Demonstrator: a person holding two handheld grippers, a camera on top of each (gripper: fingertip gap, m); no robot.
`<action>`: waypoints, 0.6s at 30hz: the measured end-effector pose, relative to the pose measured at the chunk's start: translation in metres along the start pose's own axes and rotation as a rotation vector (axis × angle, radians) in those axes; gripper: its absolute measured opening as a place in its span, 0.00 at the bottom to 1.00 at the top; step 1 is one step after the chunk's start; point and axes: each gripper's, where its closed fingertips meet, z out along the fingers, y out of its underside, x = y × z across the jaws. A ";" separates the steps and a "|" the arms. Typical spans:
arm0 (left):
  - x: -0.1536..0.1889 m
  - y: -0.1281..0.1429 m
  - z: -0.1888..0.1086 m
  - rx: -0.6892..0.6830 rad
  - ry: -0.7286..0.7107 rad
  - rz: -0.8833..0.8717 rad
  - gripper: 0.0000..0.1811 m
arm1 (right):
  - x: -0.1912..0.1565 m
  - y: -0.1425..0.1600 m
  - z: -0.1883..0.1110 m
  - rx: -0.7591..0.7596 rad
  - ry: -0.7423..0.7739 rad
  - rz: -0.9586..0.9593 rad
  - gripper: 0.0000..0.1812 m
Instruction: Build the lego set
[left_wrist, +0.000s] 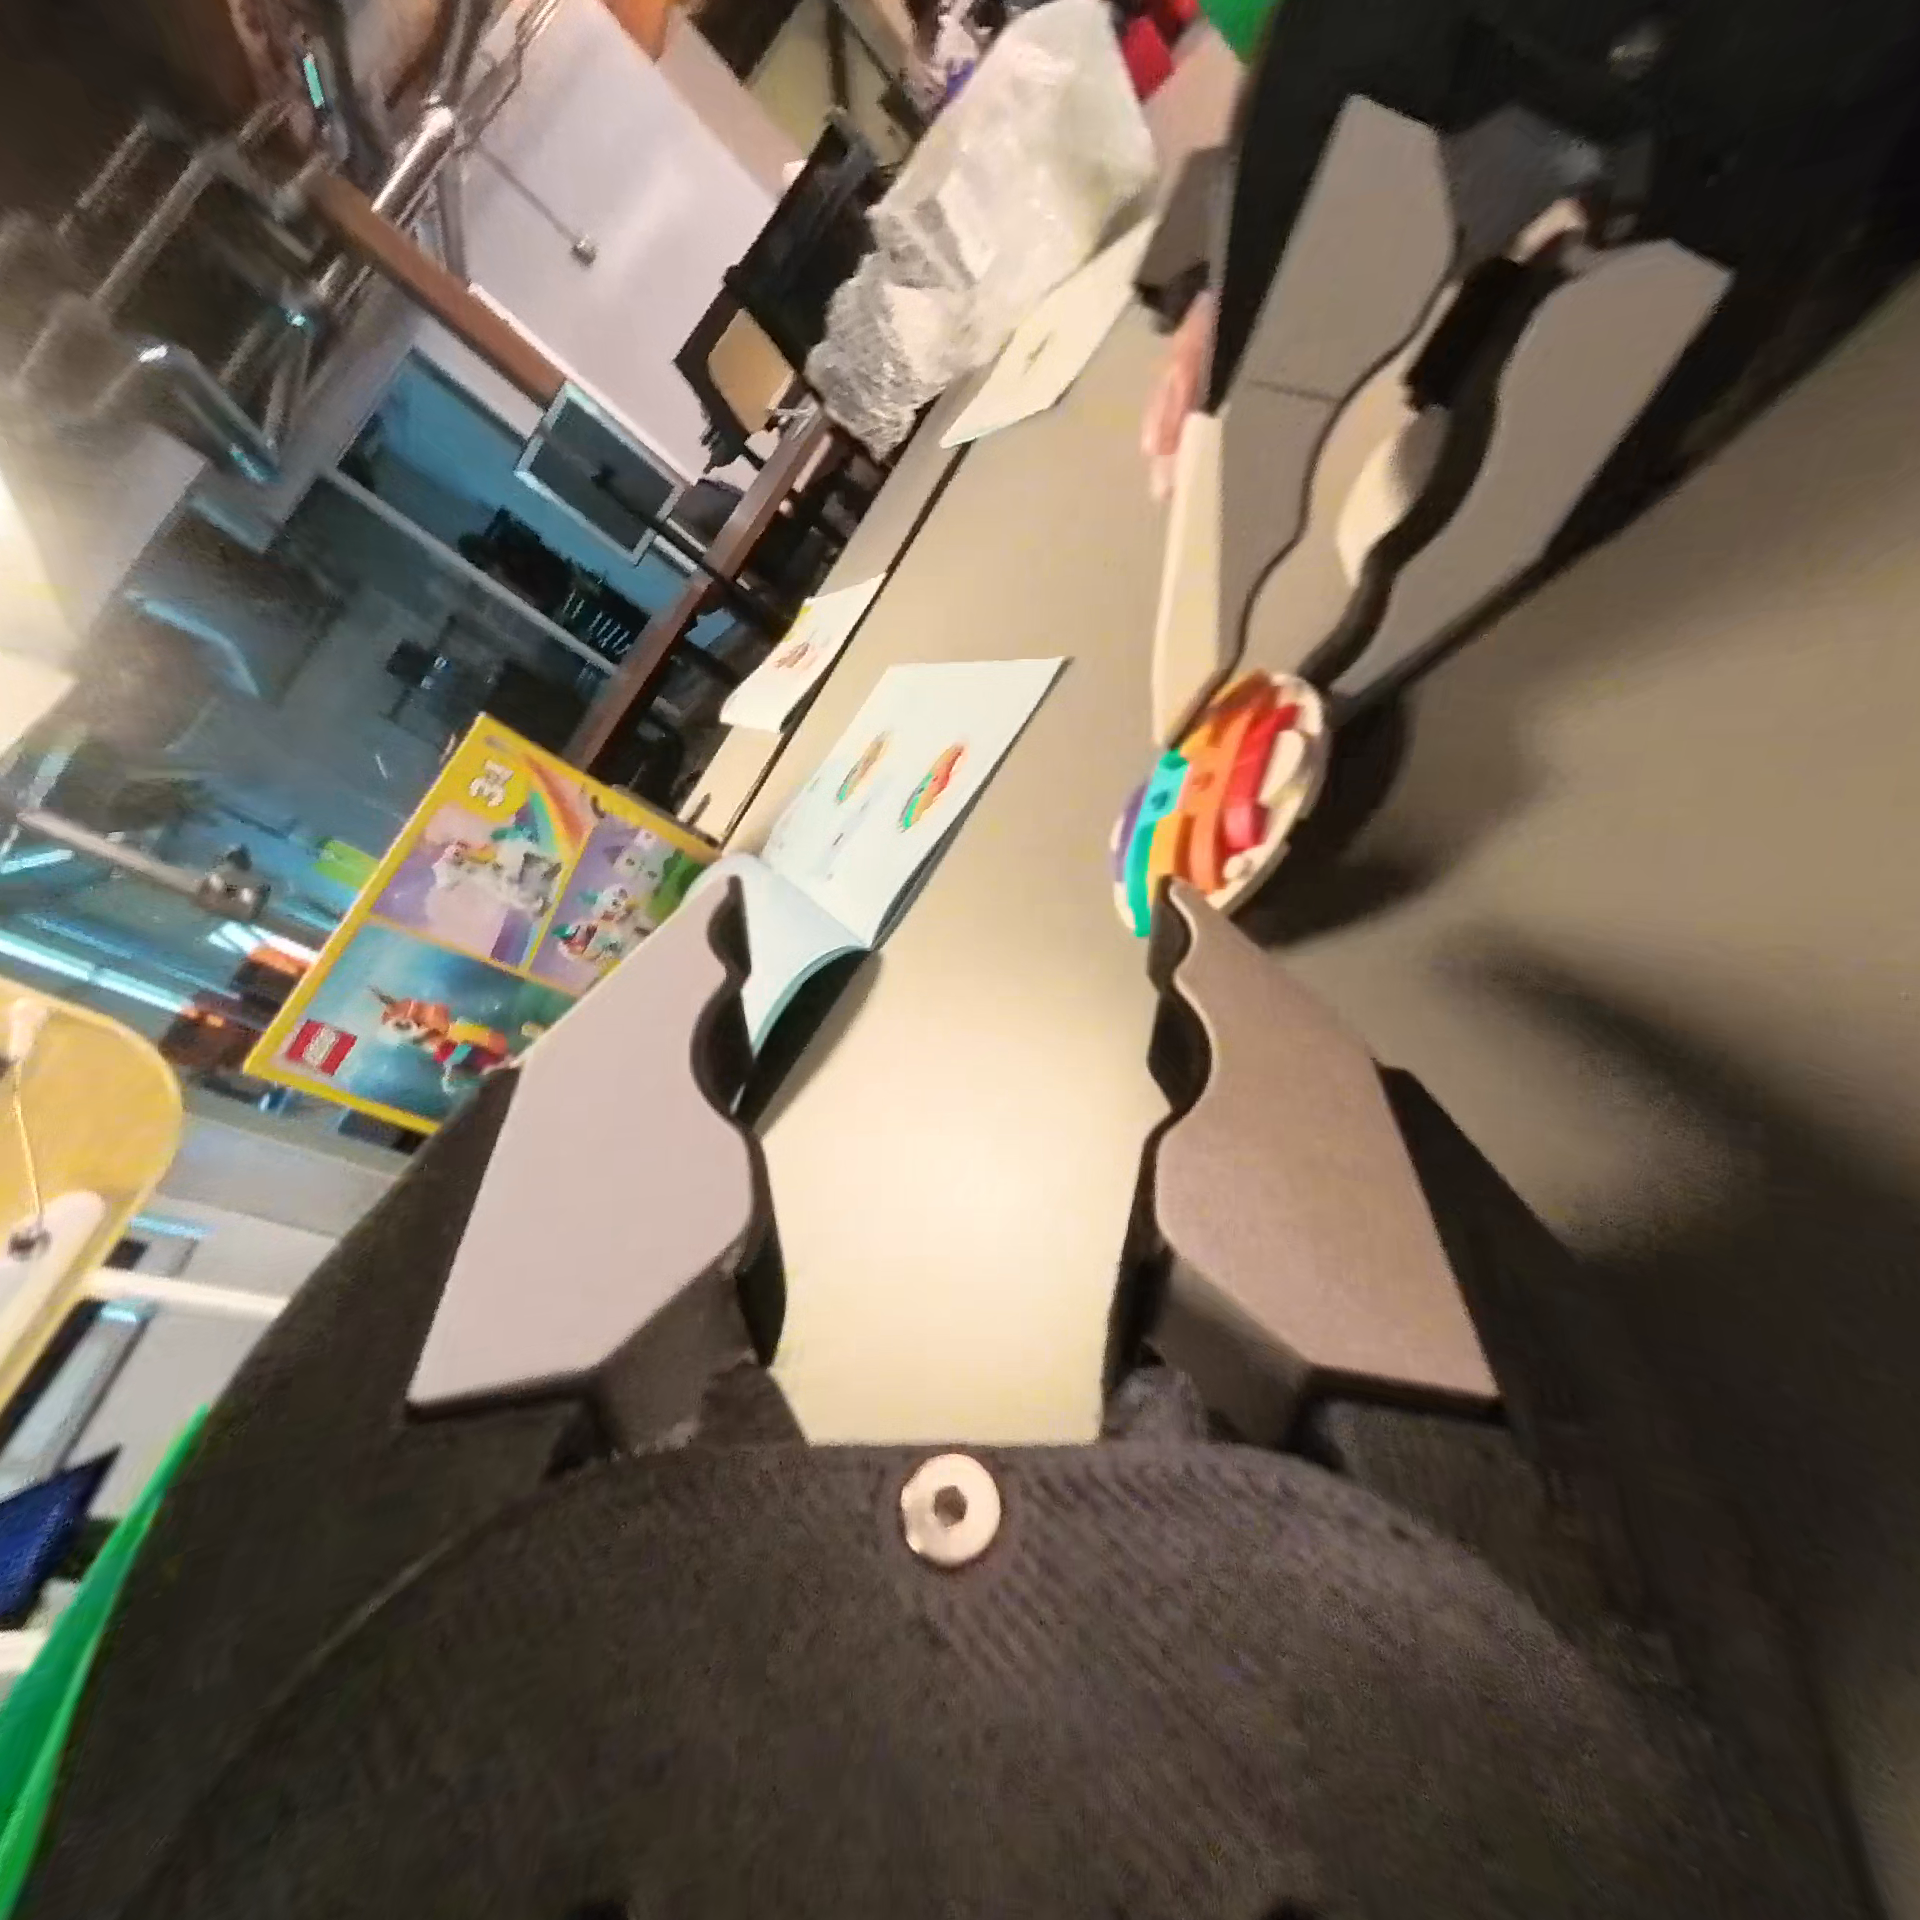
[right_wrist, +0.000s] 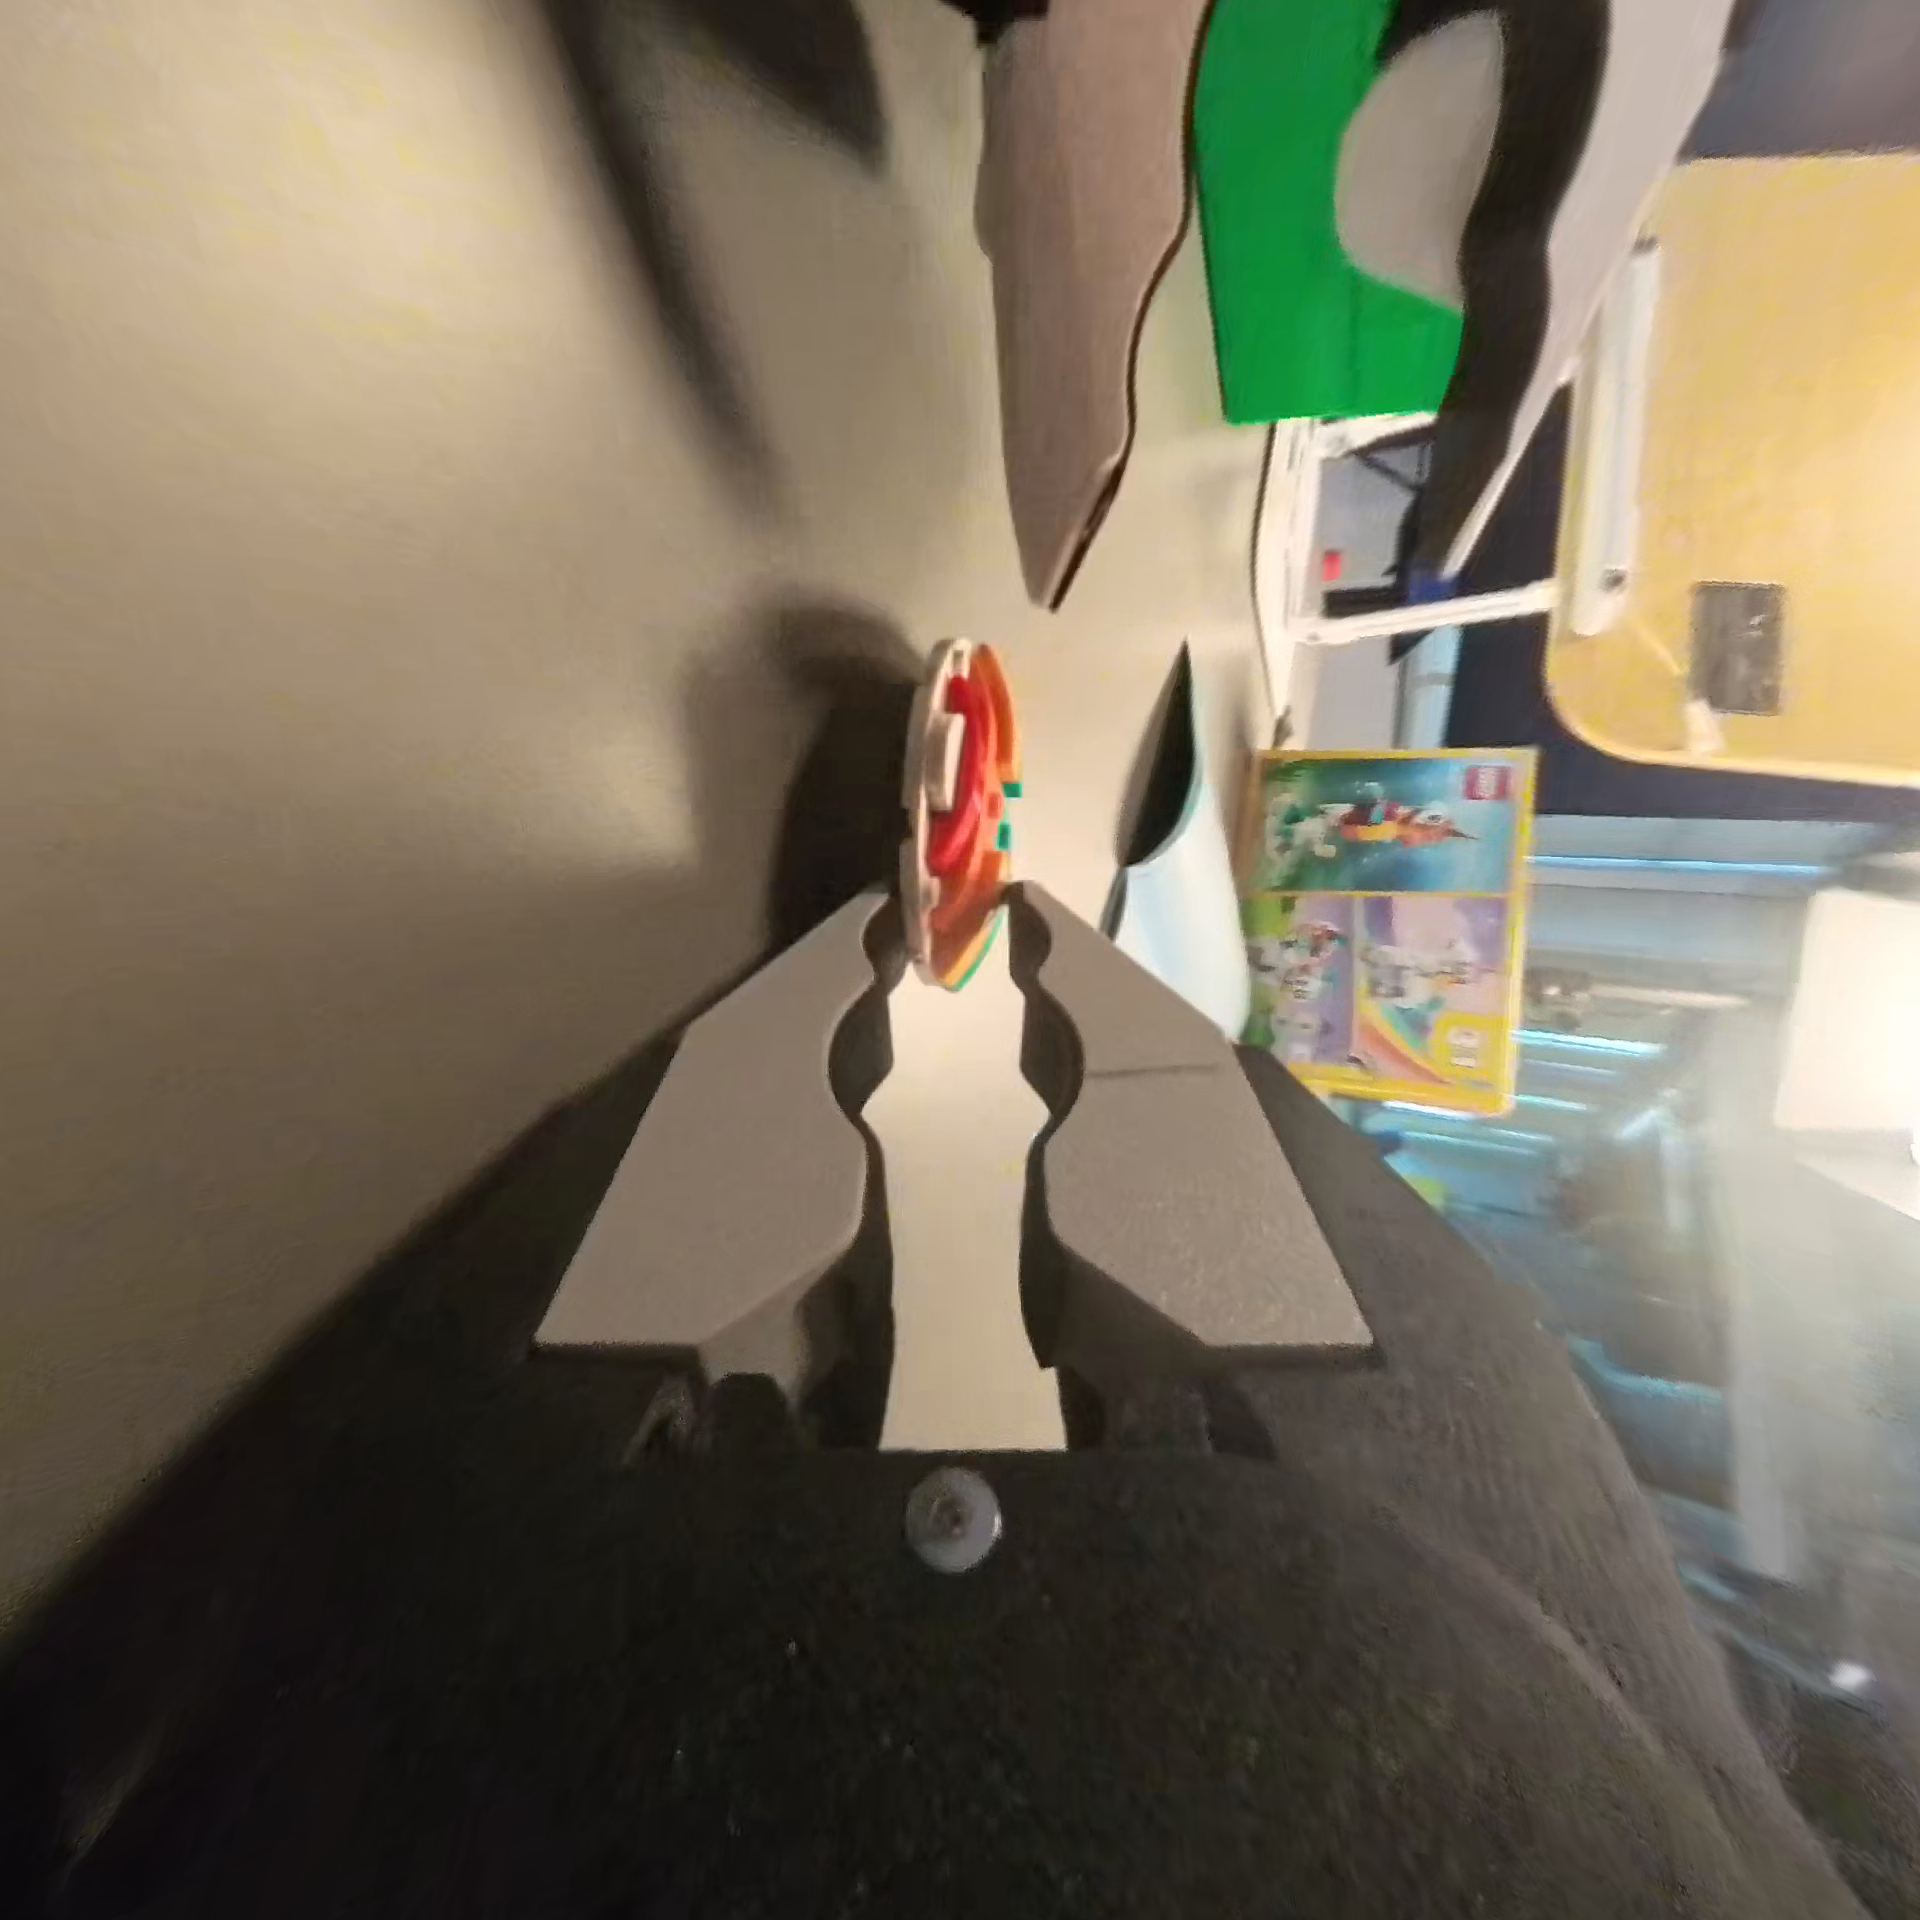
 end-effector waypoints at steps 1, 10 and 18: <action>-0.005 0.001 0.000 0.002 -0.015 -0.032 0.43 | 0.000 0.000 -0.001 0.005 -0.019 0.041 0.11; -0.062 0.013 -0.013 0.049 -0.221 -0.315 0.47 | -0.007 0.006 -0.031 0.090 -0.334 0.596 0.41; -0.068 0.005 -0.018 0.121 -0.257 -0.307 0.45 | 0.042 0.044 -0.041 0.275 -0.083 0.960 0.48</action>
